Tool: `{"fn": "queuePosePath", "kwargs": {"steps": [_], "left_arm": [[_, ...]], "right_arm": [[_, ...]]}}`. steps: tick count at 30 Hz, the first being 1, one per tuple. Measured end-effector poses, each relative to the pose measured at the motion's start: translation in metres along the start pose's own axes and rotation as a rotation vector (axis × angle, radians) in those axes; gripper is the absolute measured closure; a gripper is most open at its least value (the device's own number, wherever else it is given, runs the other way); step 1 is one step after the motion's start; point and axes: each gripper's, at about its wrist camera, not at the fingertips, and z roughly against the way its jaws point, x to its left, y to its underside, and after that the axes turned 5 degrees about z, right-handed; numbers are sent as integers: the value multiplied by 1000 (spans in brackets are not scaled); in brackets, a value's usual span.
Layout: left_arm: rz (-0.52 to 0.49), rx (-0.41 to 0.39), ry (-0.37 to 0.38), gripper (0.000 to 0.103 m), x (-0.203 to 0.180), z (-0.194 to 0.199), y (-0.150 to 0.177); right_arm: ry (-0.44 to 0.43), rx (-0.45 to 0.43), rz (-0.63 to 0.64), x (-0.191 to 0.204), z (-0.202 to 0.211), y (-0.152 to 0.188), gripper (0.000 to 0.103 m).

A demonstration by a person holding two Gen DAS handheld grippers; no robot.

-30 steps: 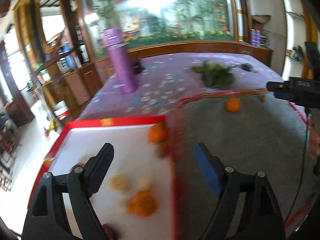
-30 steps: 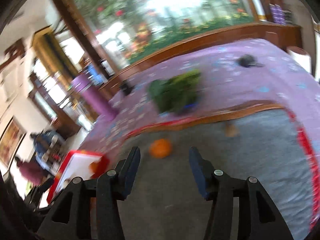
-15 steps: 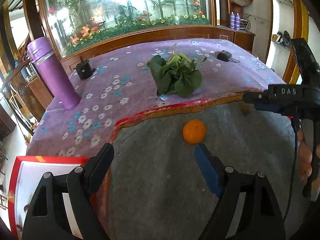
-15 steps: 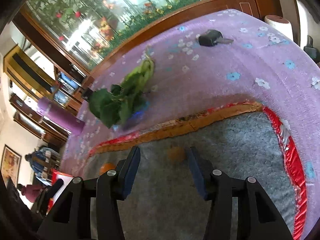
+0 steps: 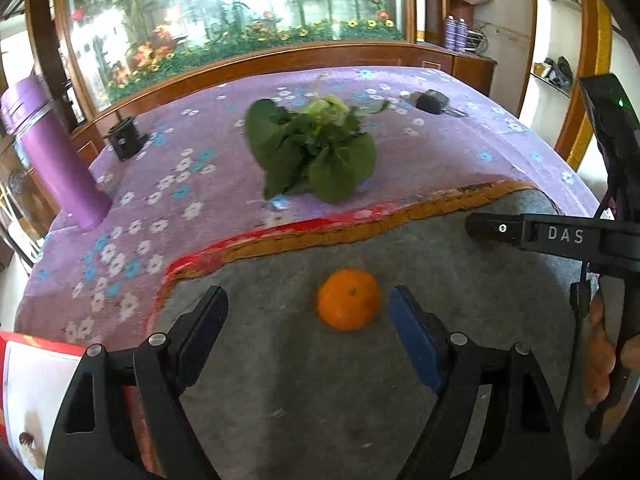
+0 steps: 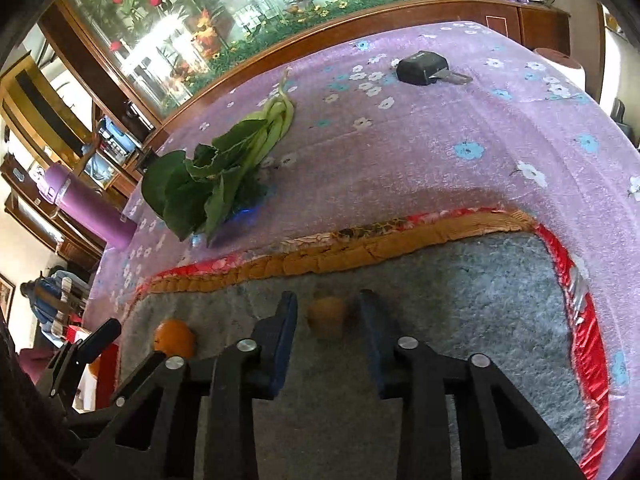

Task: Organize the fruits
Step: 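Grasp the last orange with the left gripper while the right gripper grasps a brown kiwi, then carry the orange and kiwi over the white tray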

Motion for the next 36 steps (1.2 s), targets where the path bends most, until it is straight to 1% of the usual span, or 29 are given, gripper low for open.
{"fn": "queuePosePath", "kwargs": {"steps": [2, 4, 6, 7, 8, 9, 10, 12, 16, 19, 22, 24, 25, 27, 30, 33, 34, 36], "left_arm": [[-16, 2, -11, 21, -5, -5, -1], [-24, 13, -26, 29, -9, -13, 0], [-8, 43, -12, 45, -7, -22, 1], [5, 52, 6, 47, -5, -26, 3], [14, 42, 14, 48, -4, -26, 3], [17, 44, 21, 52, -4, -26, 3], [26, 44, 42, 55, -2, -26, 2], [48, 42, 49, 71, 2, -27, 2], [78, 44, 65, 72, 7, -23, 4], [75, 9, 54, 72, 8, -5, 9], [45, -33, 21, 72, 7, 20, 18], [37, -58, 11, 72, 9, 37, 24], [31, -78, 5, 72, 11, 48, 29], [21, -108, -8, 72, 16, 66, 36], [30, -152, -29, 72, 30, 93, 49], [63, -186, -70, 72, 55, 116, 61], [79, -194, -94, 72, 66, 124, 66], [107, -212, -135, 72, 84, 136, 75]], "right_arm": [[8, -1, 13, 0, 1, 1, 77], [19, -4, 23, 0, 1, 2, 81], [22, -9, 45, 1, 1, 2, 81], [28, -13, 58, 2, 2, 3, 81], [37, -16, 70, 4, 1, 3, 81], [48, -19, 84, 6, 1, 4, 81], [61, -21, 100, 8, 0, 4, 81], [83, -30, 120, 12, 0, 6, 81], [100, -42, 134, 15, 1, 8, 80], [96, -53, 134, 17, 4, 10, 81], [44, -52, 104, 15, 8, 11, 81], [-12, -49, 72, 16, 11, 12, 81], [-22, -56, 70, 19, 15, 14, 81], [-42, -81, 89, 33, 25, 17, 81], [-116, -128, 140, 65, 42, 31, 81], [-218, -130, 180, 103, 46, 49, 81], [-251, -127, 204, 120, 46, 57, 81], [-296, -128, 242, 146, 46, 67, 81]]}}
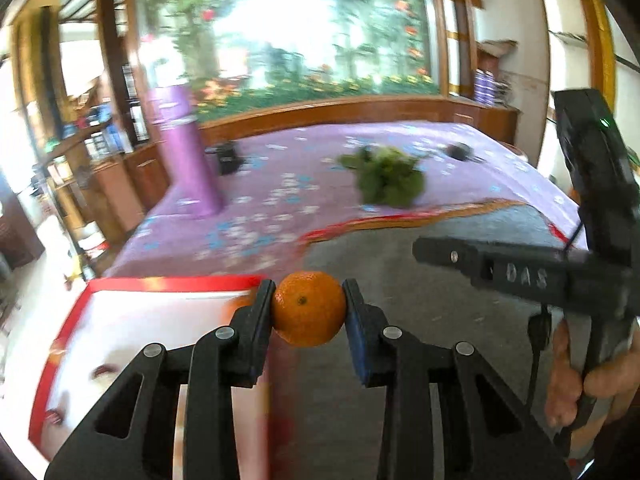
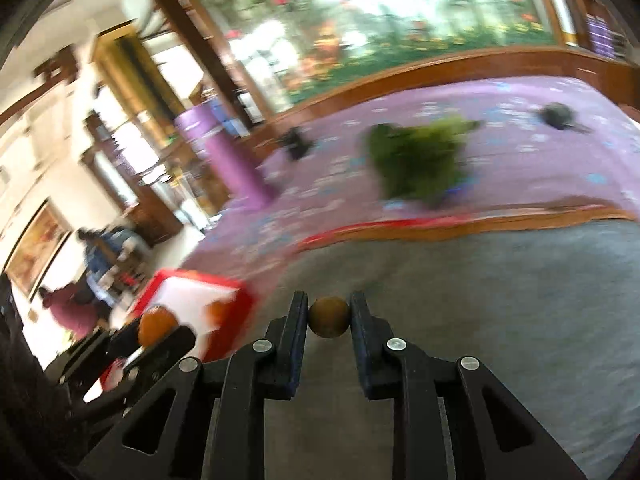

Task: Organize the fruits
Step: 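Carry the orange and kiwi over the white tray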

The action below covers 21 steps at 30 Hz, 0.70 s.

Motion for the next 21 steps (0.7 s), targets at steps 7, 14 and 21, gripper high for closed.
{"fn": "queuePosePath", "kwargs": {"steps": [7, 14, 21], "left_arm": [[115, -9, -161, 72, 83, 20, 21], [200, -3, -232, 72, 134, 26, 44], [222, 3, -259, 72, 152, 27, 57]], "right_arm": [[-124, 9, 120, 92, -19, 16, 82], [-162, 28, 185, 139, -34, 34, 82], [-178, 64, 252, 170, -47, 51, 82]]}}
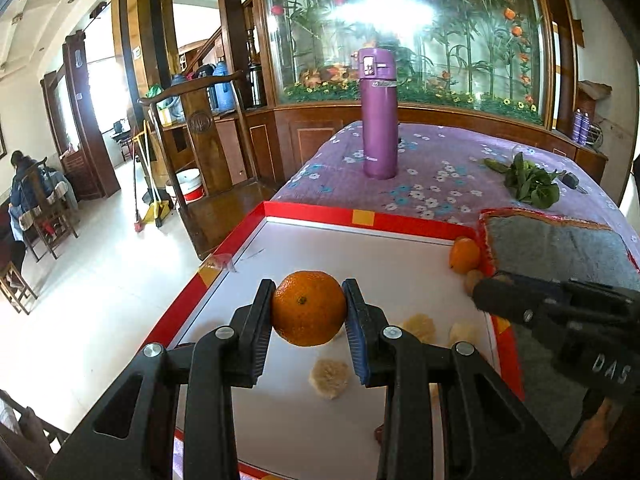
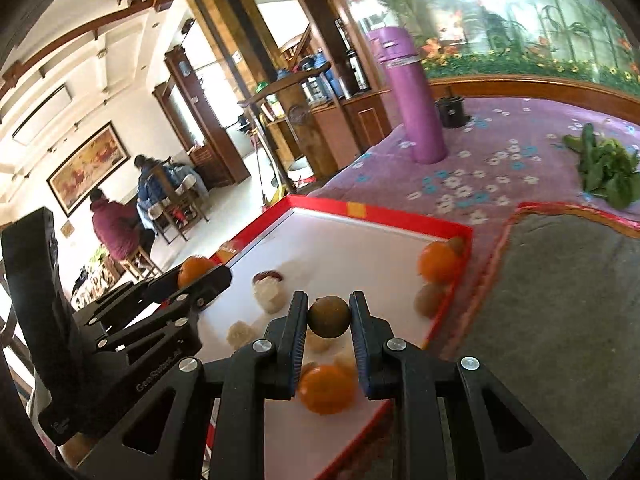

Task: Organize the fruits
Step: 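Carry the orange and kiwi over the white tray, then lower the orange and kiwi into the tray and open both grippers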

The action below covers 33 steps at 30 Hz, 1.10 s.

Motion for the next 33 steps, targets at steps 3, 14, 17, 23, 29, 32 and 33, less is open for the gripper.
{"fn": "queuePosePath", "kwargs": {"steps": [3, 14, 17, 23, 29, 32, 33], "left_arm": [[9, -1, -2, 72, 4, 1, 2], [11, 17, -8, 72, 9, -8, 3], [14, 23, -11, 72, 9, -12, 3], [14, 37, -15, 72, 10, -18, 5], [16, 50, -16, 72, 10, -23, 6], [19, 57, -21, 72, 11, -24, 8], [20, 57, -22, 72, 12, -24, 8]], "right_arm": [[3, 15, 20, 6, -8, 3, 82], [16, 44, 29, 6, -26, 9, 82], [17, 40, 29, 4, -28, 10, 82], [8, 49, 11, 1, -32, 11, 82], [6, 51, 4, 0, -32, 11, 82], [8, 54, 7, 0, -33, 11, 82], [10, 53, 8, 0, -33, 11, 81]]}}
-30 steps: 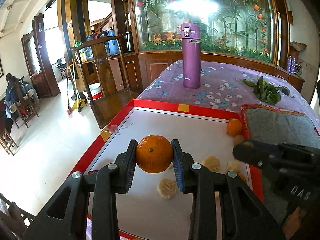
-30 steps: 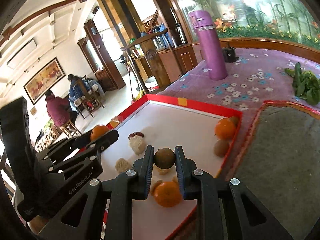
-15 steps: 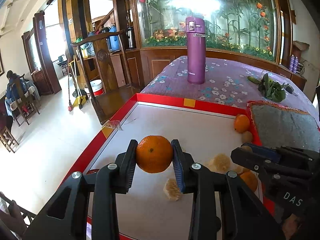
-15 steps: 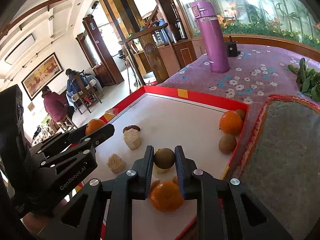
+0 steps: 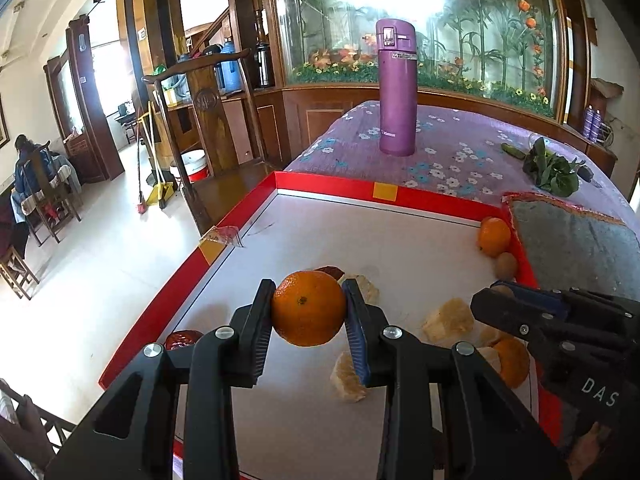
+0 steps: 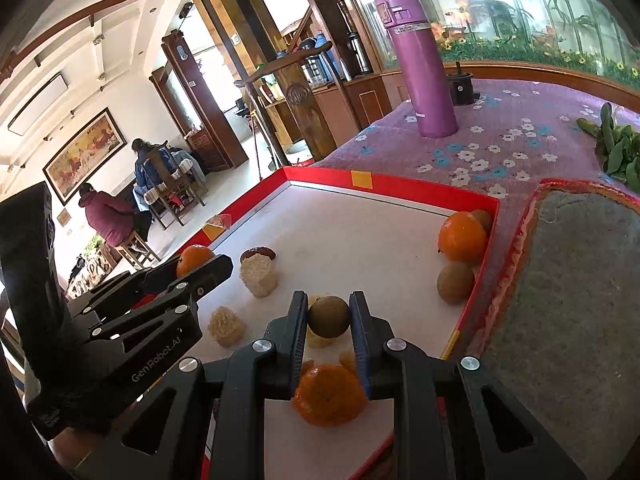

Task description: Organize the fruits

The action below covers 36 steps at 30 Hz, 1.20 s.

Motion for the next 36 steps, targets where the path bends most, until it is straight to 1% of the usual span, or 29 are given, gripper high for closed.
{"fn": "queuePosePath", "kwargs": {"steps": [4, 8, 10, 11, 12, 13, 14, 15, 16, 18, 20, 23, 24, 25, 28, 29, 31, 33, 36], "left_arm": [[1, 10, -9, 71, 0, -2, 2], [5, 20, -27, 71, -1, -4, 3], [9, 24, -32, 70, -1, -3, 3], [10, 24, -38, 63, -1, -2, 3], [11, 17, -49, 52, -1, 1, 3], [13, 7, -56, 47, -2, 4, 3], [15, -7, -66, 39, -2, 8, 3], [18, -23, -76, 33, -3, 13, 2], [20, -37, -81, 31, -3, 18, 2], [22, -57, -87, 23, -5, 29, 0], [19, -71, -93, 20, -7, 37, -2], [17, -100, -117, 19, -9, 53, -4], [16, -110, -121, 18, -9, 58, -4], [13, -121, -129, 18, -10, 65, -3], [-3, -159, -168, 15, -14, 85, -2], [-6, -168, -177, 13, -14, 89, 0], [-16, -195, -187, 9, -16, 104, 3], [-9, -209, -192, 0, -15, 114, 4], [23, -240, -187, 0, -11, 132, 6]], "right_arm": [[2, -2, 1, 0, -1, 1, 78], [-2, 0, -25, -5, -1, 0, 76], [-1, 5, -39, -8, -1, 1, 65], [-4, 6, -47, -10, -1, 1, 63], [-6, 4, -51, -11, 0, 0, 61], [-4, -1, -55, -11, 1, 0, 59], [-1, -6, -55, -11, 3, 0, 58], [2, -14, -55, -11, 5, 0, 55], [3, -21, -53, -11, 7, 0, 51], [11, -41, -49, -10, 11, 0, 48], [18, -58, -42, -9, 15, 1, 45], [33, -83, -37, -7, 21, 2, 42], [35, -93, -38, -7, 24, 2, 39], [37, -103, -40, -7, 27, 3, 36], [49, -146, -48, -7, 40, 7, 32], [53, -156, -46, -7, 43, 8, 31], [86, -167, -34, -5, 53, 13, 29], [109, -185, -32, -3, 66, 18, 29], [153, -223, -15, 7, 95, 23, 27]]}}
